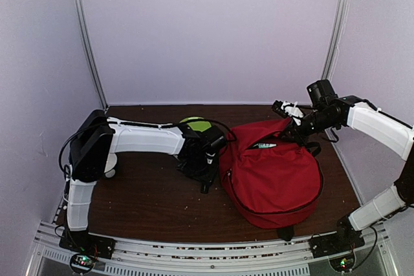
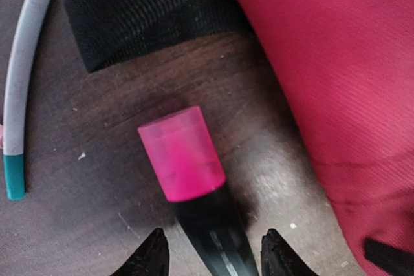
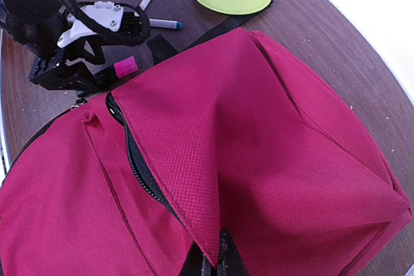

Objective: Pack the student bag
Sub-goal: Pick up the pen at the center of the board.

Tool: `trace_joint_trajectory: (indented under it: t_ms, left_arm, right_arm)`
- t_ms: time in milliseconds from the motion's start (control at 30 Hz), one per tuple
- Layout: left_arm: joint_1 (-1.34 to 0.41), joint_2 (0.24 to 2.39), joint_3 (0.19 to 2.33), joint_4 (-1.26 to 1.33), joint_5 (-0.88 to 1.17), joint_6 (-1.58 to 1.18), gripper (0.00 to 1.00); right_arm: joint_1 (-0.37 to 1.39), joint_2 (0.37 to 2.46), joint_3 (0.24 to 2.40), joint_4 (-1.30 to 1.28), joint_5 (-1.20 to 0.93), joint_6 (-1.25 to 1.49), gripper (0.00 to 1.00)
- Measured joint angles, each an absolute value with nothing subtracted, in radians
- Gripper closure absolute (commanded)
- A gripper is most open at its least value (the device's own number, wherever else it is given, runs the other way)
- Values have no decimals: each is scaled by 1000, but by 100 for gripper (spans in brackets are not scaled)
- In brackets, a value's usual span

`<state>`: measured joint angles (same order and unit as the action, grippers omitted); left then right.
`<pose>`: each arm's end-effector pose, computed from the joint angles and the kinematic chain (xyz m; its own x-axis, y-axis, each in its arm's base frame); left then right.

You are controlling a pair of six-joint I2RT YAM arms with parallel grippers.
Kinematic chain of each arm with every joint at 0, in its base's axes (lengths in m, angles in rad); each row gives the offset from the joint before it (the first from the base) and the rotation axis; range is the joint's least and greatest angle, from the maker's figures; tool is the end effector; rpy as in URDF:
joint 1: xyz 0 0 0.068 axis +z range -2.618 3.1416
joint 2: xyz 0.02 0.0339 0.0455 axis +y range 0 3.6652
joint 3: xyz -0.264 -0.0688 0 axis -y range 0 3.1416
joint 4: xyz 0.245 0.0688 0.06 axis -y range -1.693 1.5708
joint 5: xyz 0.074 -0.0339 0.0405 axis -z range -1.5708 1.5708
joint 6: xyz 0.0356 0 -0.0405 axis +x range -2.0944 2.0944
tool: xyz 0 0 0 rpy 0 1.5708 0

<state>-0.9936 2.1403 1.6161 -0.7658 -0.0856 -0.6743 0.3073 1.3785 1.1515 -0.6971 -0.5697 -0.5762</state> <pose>0.2398 -0.3627 0.1600 -0.9228 0.2771 -0.2678 0.3147 0.9429 -0.1089 0.2653 0.1043 0.2930 -0.3303 -0.5862 -0.7398 -0.8878 0.4591 0.0327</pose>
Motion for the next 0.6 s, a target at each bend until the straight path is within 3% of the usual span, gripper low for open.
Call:
trace_joint_trajectory:
  t_ms: [600]
  left_arm:
    - [-979, 2149, 1595, -822, -105, -628, 86]
  right_arm:
    - [307, 1372, 1144, -691, -577, -577, 100]
